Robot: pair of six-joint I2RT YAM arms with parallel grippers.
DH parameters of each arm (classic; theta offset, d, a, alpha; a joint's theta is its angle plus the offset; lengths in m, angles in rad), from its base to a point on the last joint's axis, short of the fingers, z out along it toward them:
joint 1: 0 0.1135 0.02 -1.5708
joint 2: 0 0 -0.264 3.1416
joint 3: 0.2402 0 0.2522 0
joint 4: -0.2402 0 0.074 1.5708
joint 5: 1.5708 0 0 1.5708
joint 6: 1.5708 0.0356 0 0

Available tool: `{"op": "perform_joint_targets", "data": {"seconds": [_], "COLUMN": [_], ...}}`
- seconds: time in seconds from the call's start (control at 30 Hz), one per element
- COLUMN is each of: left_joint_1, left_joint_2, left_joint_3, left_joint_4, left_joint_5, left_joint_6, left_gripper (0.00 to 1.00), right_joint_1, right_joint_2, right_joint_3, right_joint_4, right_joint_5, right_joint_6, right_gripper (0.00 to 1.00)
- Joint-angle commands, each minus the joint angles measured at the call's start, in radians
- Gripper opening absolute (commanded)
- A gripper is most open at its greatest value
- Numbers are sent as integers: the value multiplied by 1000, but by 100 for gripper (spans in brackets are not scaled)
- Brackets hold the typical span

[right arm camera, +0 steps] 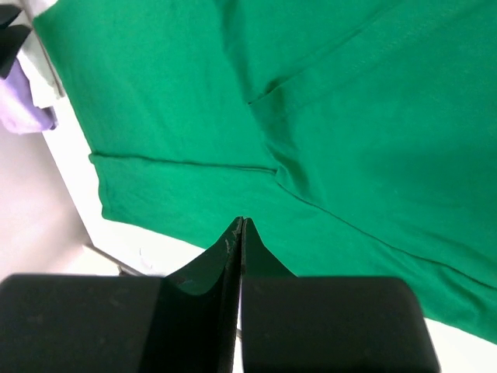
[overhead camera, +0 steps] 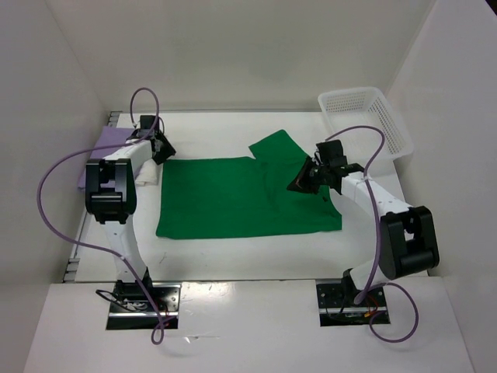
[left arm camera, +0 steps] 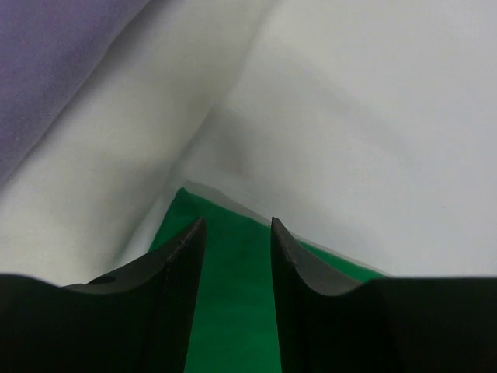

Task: Fold and stack the t-shirts
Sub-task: Grap the side of the flattened tshirt furthest away from the robot with both arms

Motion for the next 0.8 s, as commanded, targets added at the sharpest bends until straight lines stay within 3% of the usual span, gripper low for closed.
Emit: {"op": "perform_joint_targets", "data": {"seconds": [0.0,0.5,0.77], "left_joint_1": [-2,-2,-2], "left_joint_2": [29,130,169], "left_joint_3": [70,117,165], "left_joint_4": [-44,-86,-126], "left_joint_5": [-58,-107,-86], "left_joint_6": [42,62,71], "left_gripper": [47,54,19], "right_joint_1": [14,14,14], "right_joint_2": [19,47,83], "right_joint_3": [47,65,207], "right_joint_4": [37,57,46], "right_joint_5": [-31,-50,-50], "right_joint_6": [-39,-39,-30], "right_gripper": [1,1,13]}}
